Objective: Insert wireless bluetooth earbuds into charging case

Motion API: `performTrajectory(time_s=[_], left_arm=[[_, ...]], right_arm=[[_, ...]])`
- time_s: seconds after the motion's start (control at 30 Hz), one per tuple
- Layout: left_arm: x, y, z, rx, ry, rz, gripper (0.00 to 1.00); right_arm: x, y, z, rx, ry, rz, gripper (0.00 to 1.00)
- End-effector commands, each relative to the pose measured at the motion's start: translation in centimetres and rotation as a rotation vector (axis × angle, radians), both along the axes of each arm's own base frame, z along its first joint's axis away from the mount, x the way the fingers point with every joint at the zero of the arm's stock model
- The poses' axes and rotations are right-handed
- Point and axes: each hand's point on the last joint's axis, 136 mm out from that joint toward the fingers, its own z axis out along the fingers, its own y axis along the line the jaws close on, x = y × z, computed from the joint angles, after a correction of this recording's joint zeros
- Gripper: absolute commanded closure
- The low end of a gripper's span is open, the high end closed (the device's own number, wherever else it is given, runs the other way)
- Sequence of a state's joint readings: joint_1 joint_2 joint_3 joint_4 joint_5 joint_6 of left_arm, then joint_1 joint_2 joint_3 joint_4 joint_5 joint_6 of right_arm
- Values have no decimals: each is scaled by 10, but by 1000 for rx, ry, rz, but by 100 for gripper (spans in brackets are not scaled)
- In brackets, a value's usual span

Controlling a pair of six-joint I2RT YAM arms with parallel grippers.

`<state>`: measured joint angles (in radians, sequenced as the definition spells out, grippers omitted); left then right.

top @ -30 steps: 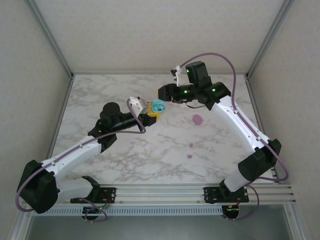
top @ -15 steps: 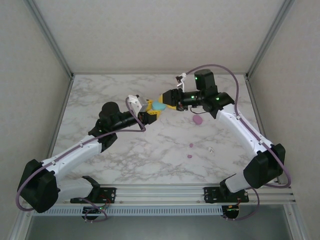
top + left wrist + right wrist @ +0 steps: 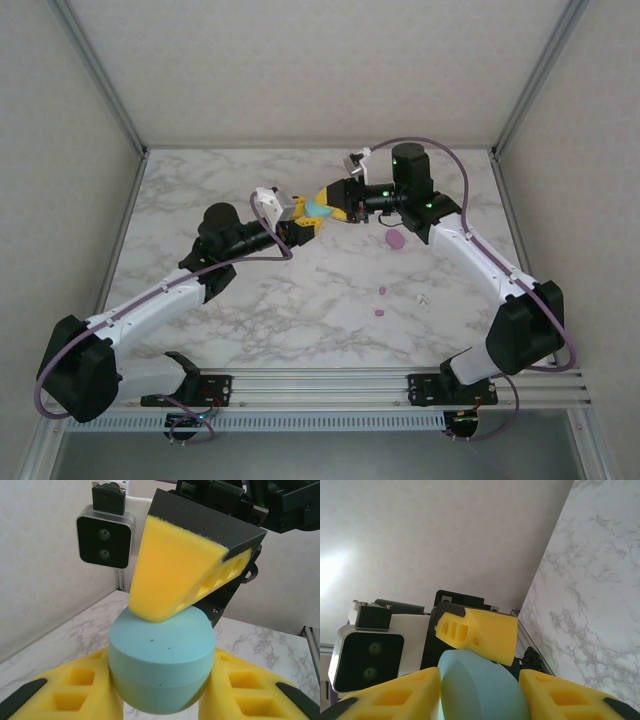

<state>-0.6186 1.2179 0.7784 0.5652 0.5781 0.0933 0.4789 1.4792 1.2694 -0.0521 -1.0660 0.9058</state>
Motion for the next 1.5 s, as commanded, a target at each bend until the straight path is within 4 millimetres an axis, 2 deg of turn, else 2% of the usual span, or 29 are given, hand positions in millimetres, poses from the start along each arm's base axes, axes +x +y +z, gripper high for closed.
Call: performTrajectory(time_s=[0.0,0.17,0.2,0.3,0.4,0.57,0.67,0.73,0.83,1.1,1.23,1.37,1.47], left_arm=[[-2,-1,26,-43,-63,-4,80],[1,-1,22,-29,-53,15,79],[2,-1,21,-26,-54,18,79],[2,-1,19,-19,-51,20,79],[3,-1,17,-15,-47,18,79],[5,-2,15,-14,-41,22,79],[8,-1,13,-8,-36,41,74],[10,0,11,1,-26,51,70],[12,0,6,15,-13,63,59],[14,7,-8,46,8,105,39],[16,14,-19,67,19,149,36],[19,27,-27,70,28,225,32],[24,44,-28,43,33,320,30]], right_arm=[[-12,1,2,23,3,56,57],[-16,-1,5,26,-4,60,65],[-17,-1,5,25,-5,62,64],[-21,-3,7,28,-11,68,56],[-23,-4,6,27,-7,77,56],[-24,-5,4,20,-7,71,65],[-22,-5,3,6,-19,55,75],[-17,-6,1,-11,-29,23,80],[-10,-6,1,-19,-43,-19,84],[9,-5,2,-4,-40,-113,84],[22,-5,-5,-16,-34,-165,84],[39,-6,-18,-20,-11,-217,84],[57,-9,-43,-92,1,-287,83]])
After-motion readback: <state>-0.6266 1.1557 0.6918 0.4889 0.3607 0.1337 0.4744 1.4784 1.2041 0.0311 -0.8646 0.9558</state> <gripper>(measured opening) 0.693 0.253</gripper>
